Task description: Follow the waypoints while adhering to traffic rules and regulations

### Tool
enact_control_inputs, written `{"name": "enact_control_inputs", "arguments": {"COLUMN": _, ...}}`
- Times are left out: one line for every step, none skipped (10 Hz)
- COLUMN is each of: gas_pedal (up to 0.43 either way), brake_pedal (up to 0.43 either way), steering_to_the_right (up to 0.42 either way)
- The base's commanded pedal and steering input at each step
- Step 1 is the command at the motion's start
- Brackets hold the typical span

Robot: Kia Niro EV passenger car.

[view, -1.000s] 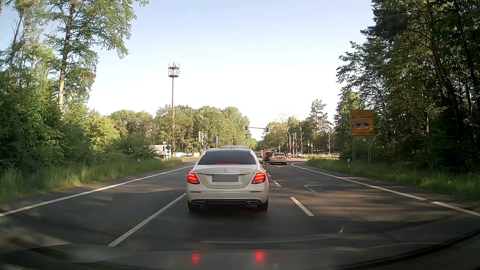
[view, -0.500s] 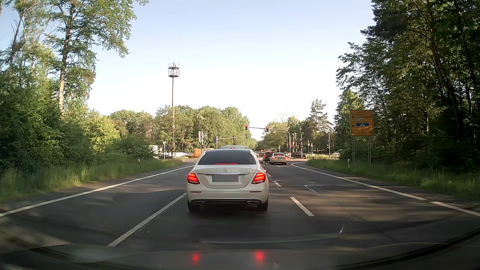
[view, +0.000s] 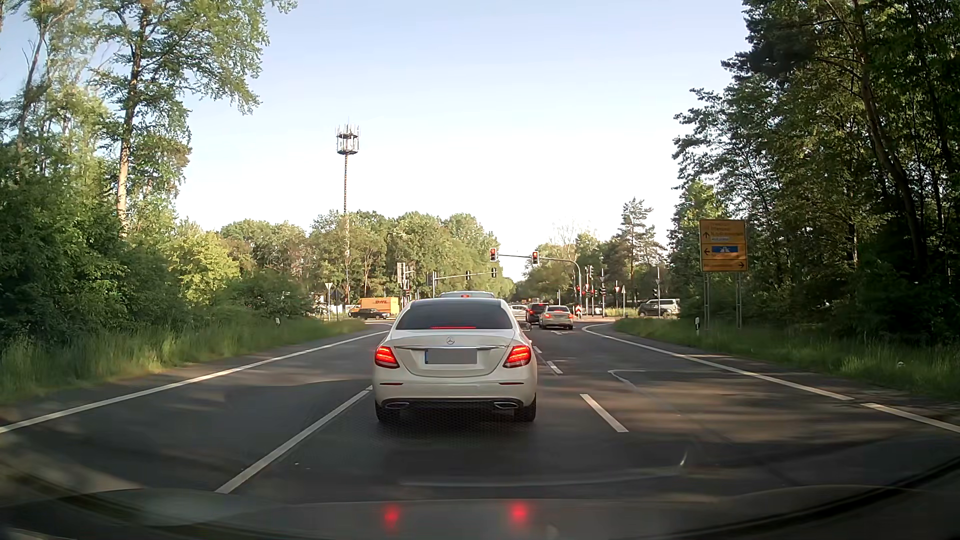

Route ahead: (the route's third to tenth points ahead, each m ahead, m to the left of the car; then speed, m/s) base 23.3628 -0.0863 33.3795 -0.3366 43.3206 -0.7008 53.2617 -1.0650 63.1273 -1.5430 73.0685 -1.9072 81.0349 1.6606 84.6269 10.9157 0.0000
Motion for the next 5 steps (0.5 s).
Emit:
{"name": "enact_control_inputs", "arguments": {"gas_pedal": 0.0, "brake_pedal": 0.0, "steering_to_the_right": -0.004}}
{"name": "enact_control_inputs", "arguments": {"gas_pedal": 0.0, "brake_pedal": 0.0, "steering_to_the_right": -0.004}}
{"name": "enact_control_inputs", "arguments": {"gas_pedal": 0.0, "brake_pedal": 0.0, "steering_to_the_right": -0.004}}
{"name": "enact_control_inputs", "arguments": {"gas_pedal": 0.0, "brake_pedal": 0.0, "steering_to_the_right": -0.004}}
{"name": "enact_control_inputs", "arguments": {"gas_pedal": 0.0, "brake_pedal": 0.0, "steering_to_the_right": -0.005}}
